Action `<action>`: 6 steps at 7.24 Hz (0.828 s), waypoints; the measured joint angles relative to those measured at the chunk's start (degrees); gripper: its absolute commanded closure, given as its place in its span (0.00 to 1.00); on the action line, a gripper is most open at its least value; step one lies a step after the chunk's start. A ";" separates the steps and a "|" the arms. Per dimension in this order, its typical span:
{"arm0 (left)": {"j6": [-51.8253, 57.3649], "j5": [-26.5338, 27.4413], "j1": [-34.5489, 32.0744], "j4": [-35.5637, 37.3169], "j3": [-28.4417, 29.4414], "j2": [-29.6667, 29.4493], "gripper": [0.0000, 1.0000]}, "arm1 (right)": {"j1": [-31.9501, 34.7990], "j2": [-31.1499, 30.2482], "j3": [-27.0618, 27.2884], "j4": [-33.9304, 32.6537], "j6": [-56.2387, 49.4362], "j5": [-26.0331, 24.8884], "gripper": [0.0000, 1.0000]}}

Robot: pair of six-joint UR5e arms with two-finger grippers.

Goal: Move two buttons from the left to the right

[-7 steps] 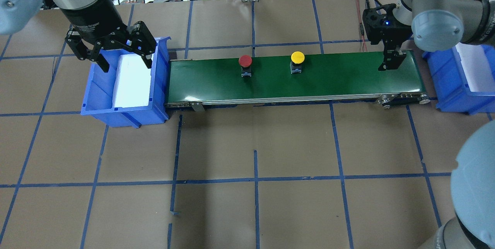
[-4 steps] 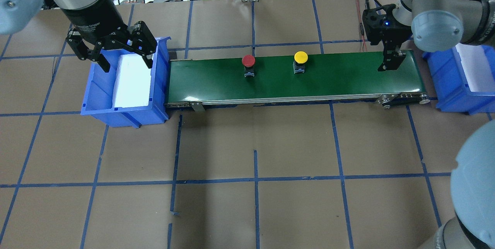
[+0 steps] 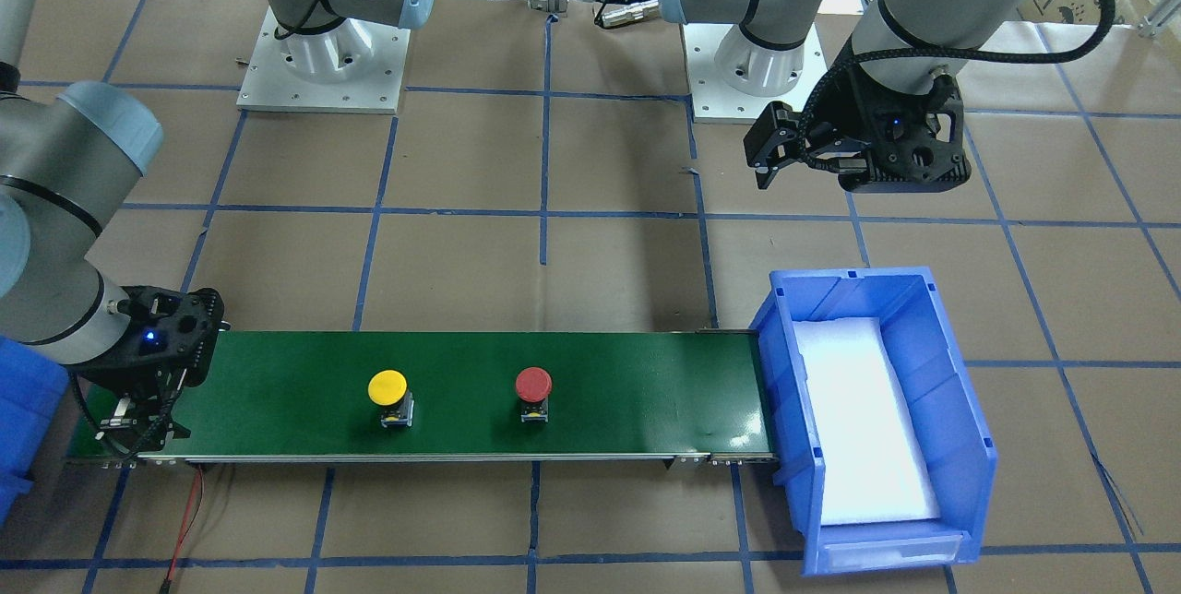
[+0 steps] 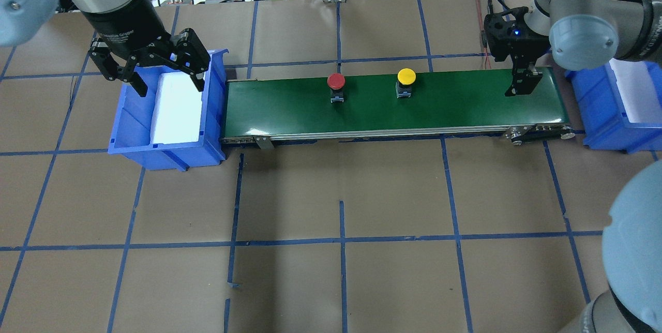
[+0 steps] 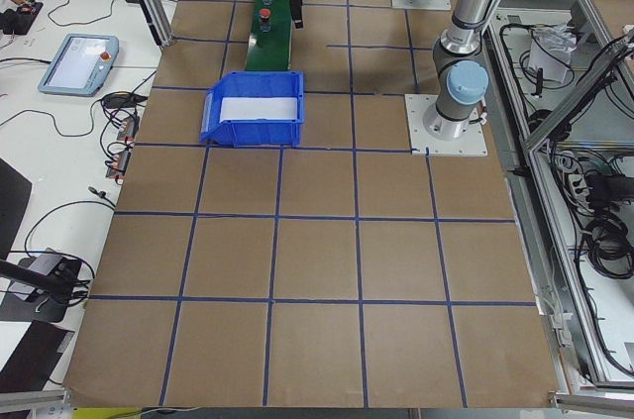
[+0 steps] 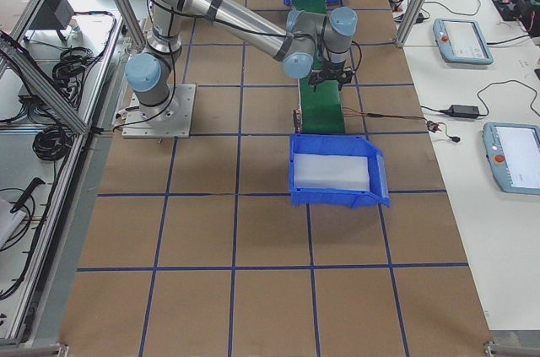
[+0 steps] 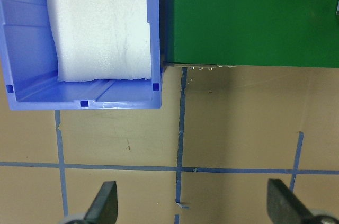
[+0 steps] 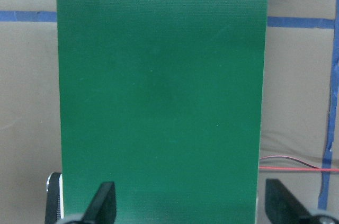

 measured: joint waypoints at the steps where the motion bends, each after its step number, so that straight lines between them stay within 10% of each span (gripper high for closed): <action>1: 0.00 0.01 -0.01 0.00 -0.01 -0.03 0.00 | 0.00 0.00 -0.03 -0.02 -0.06 0.02 0.00; 6: 0.00 0.02 -0.02 0.00 -0.01 -0.06 0.00 | 0.00 -0.14 -0.52 -0.09 -0.41 -0.30 0.00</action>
